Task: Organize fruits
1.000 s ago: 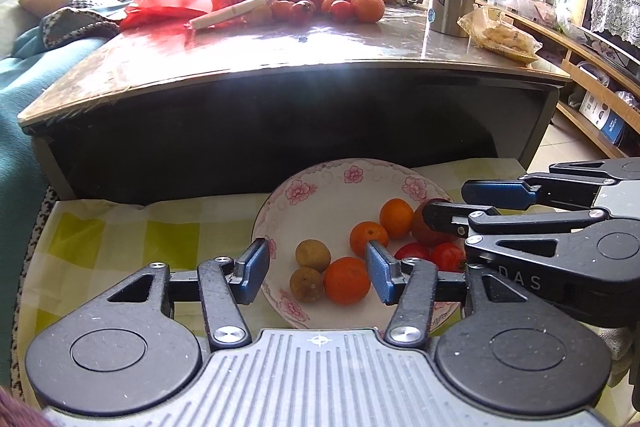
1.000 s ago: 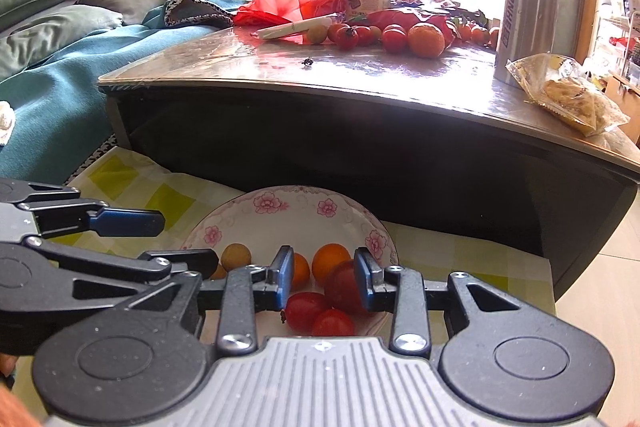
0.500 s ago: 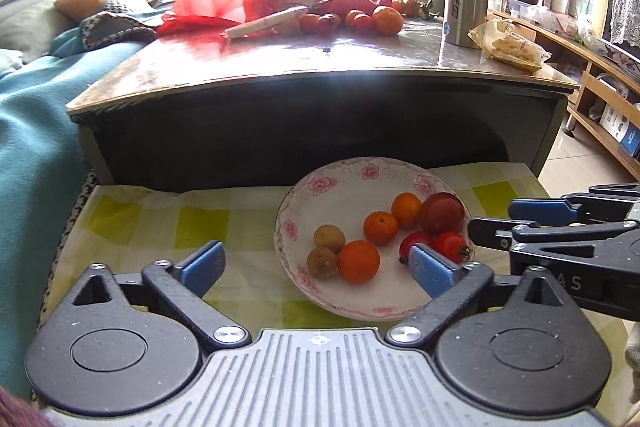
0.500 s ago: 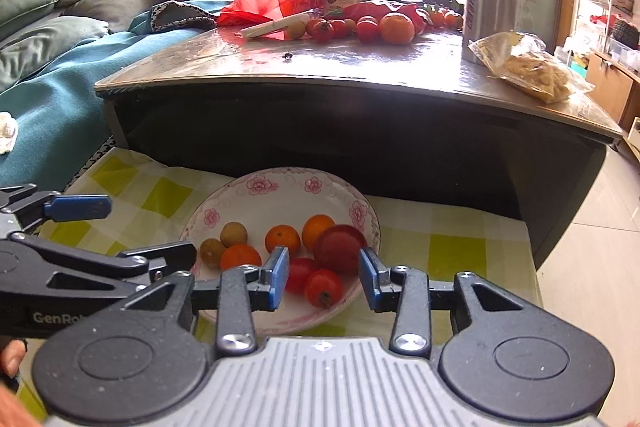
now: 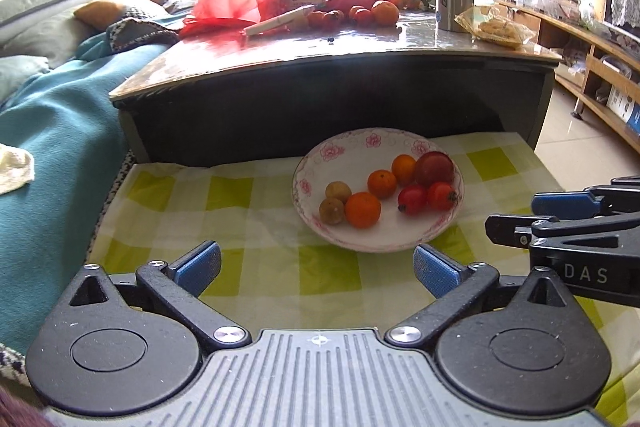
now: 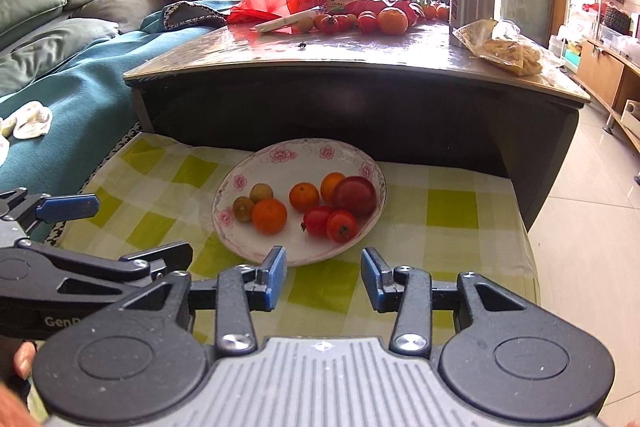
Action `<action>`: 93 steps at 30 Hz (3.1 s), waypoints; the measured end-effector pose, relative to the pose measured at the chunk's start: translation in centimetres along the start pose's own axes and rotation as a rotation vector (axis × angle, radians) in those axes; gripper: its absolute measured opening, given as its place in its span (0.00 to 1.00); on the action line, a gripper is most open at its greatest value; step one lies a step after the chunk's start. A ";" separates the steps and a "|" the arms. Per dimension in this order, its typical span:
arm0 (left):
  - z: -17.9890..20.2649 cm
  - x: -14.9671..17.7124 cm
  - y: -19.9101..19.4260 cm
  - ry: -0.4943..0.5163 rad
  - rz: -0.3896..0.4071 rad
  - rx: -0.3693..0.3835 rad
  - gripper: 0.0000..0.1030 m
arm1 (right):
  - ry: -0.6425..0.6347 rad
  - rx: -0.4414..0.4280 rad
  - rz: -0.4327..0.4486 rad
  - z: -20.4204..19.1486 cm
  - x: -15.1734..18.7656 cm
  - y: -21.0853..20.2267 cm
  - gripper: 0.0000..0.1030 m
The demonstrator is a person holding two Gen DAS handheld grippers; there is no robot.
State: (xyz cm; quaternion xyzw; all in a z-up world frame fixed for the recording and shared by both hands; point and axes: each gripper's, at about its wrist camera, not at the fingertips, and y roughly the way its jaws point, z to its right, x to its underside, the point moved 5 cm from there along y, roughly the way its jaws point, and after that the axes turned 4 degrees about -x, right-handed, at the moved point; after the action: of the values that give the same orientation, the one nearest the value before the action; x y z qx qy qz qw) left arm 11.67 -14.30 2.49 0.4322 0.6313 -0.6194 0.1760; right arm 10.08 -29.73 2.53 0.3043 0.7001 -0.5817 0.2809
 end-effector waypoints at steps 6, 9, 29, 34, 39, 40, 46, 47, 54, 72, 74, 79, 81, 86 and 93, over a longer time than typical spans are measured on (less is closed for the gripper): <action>-0.1 1.6 -1.4 0.000 -0.015 0.000 1.00 | 0.014 -0.003 -0.007 -0.4 1.5 -1.4 0.46; -0.3 2.2 -1.9 -0.022 -0.029 0.008 1.00 | 0.036 -0.005 -0.008 -0.4 2.1 -2.1 0.46; 0.3 6.4 -5.2 -0.022 -0.093 0.030 1.00 | 0.065 0.009 -0.055 -2.1 7.2 -5.8 0.47; 0.5 7.1 -5.5 -0.015 -0.106 0.029 1.00 | 0.077 0.014 -0.077 -2.3 8.2 -6.3 0.47; 0.5 8.0 -5.7 -0.012 -0.126 0.028 1.00 | 0.084 0.013 -0.098 -2.6 9.1 -6.6 0.47; 0.4 8.2 -5.7 -0.014 -0.131 0.027 1.00 | 0.083 0.013 -0.101 -2.7 9.3 -6.6 0.47; -0.2 9.9 -5.8 -0.042 -0.172 0.023 1.00 | 0.066 0.007 -0.133 -3.6 10.4 -6.4 0.47; -0.3 10.1 -5.8 -0.043 -0.176 0.019 1.00 | 0.061 0.002 -0.137 -3.8 10.5 -6.4 0.47; -0.9 11.1 -6.0 -0.062 -0.203 0.010 1.00 | 0.035 -0.013 -0.156 -4.9 11.3 -6.3 0.47; -1.1 11.7 -5.8 -0.062 -0.220 -0.006 1.00 | 0.034 -0.021 -0.176 -5.0 11.8 -5.7 0.47; -1.1 11.7 -5.8 -0.063 -0.223 -0.007 1.00 | 0.034 -0.021 -0.179 -5.0 11.8 -5.6 0.47; -1.2 11.8 -5.8 -0.066 -0.227 -0.009 1.00 | 0.035 -0.021 -0.181 -5.1 11.9 -5.6 0.47; -1.2 11.9 -5.8 -0.067 -0.229 -0.010 1.00 | 0.033 -0.020 -0.183 -5.1 12.0 -5.6 0.47; -1.2 12.0 -5.8 -0.066 -0.230 -0.015 1.00 | 0.031 -0.020 -0.188 -5.2 12.2 -5.5 0.47; -1.3 12.1 -5.8 -0.066 -0.242 -0.024 1.00 | 0.031 -0.020 -0.190 -5.2 12.1 -5.4 0.47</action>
State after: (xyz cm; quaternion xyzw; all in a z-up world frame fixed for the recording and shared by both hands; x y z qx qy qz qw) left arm 0.83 -8.32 -2.81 0.3302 0.6800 -0.6424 0.1260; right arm -2.17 -24.14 -2.22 0.2424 0.7359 -0.5940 0.2166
